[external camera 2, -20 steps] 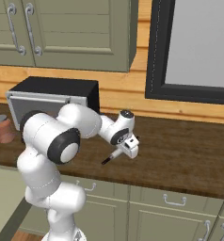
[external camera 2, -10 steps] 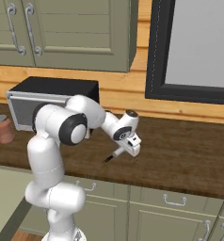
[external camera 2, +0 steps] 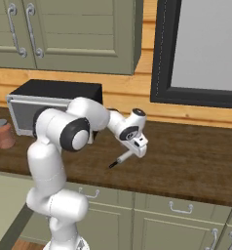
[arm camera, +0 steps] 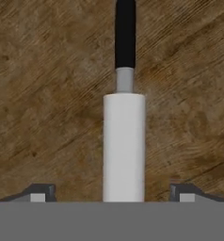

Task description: Pick the rolling pin from the drawer and place it on the counter.

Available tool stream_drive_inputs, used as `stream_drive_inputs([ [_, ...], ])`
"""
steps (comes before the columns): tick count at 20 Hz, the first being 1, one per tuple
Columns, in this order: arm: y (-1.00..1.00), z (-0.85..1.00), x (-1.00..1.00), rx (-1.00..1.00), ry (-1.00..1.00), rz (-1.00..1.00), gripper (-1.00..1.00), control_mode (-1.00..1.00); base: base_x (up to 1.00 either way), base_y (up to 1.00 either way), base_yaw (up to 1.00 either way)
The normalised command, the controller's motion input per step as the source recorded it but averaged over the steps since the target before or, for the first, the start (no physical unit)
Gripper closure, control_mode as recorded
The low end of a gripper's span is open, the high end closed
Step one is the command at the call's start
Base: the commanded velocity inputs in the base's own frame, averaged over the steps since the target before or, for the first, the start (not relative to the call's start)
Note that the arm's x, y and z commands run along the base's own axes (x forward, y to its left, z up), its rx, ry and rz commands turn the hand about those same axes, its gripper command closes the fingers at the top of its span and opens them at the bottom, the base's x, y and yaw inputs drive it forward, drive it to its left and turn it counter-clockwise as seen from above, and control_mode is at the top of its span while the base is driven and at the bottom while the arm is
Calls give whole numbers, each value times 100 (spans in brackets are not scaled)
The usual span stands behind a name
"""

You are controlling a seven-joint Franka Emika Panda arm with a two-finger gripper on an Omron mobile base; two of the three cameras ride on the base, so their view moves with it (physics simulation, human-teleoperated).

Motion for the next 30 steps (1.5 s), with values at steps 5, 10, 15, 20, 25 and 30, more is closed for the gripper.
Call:
stream_drive_inputs([
  [5, 67, 88, -38, -12, -7, 0, -100, -100, 0, 0, 0],
  [10, 100, 80, -74, -21, -1, 7, -100, -100, 0, 0, 0],
  [15, 100, 75, -91, -21, -1, 21, -100, -100, 0, 0, 0],
  [20, 96, 77, -93, -14, 0, 30, -100, -100, 0, 0, 0],
  [25, 36, 88, -100, -2, -5, 29, -100, -100, 0, 0, 0],
  [30, 0, 94, -100, 0, -11, 19, -100, -100, 0, 0, 0],
])
